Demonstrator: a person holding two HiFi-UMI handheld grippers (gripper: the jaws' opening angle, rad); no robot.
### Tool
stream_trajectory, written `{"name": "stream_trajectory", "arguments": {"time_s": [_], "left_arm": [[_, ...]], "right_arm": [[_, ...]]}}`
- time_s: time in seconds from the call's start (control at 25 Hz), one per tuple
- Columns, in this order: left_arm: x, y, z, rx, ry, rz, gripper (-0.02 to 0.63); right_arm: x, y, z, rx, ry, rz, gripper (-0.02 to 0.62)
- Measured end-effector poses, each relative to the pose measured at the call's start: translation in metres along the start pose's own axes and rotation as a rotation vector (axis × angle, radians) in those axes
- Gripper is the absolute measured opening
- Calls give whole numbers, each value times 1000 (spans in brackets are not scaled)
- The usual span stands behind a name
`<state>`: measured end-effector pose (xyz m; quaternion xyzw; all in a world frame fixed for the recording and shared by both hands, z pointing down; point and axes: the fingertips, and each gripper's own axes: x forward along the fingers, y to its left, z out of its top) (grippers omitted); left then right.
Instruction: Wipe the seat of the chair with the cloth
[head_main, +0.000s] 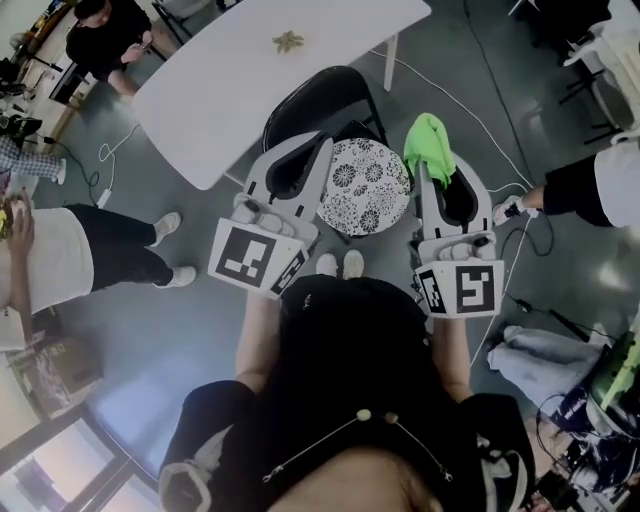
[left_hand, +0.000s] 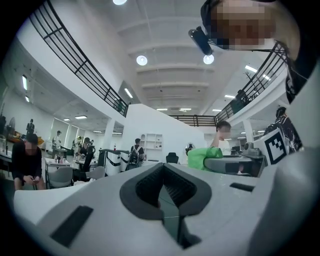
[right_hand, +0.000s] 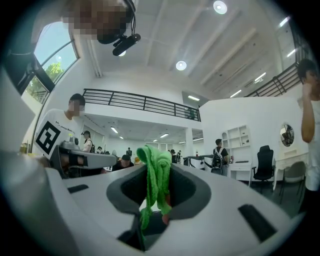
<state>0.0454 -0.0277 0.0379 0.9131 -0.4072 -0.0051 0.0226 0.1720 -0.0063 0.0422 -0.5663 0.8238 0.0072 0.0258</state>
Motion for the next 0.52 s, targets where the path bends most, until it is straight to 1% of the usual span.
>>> {"name": "stream_trajectory", "arguments": {"time_s": [0.28, 0.52], "left_arm": [[6, -9, 9, 8, -16, -20, 5], [1, -7, 11, 16, -42, -51, 5]], "right_arm": [[-6, -7, 9, -19, -7, -4, 95], [-1, 3, 8, -23, -2, 5, 95]]}}
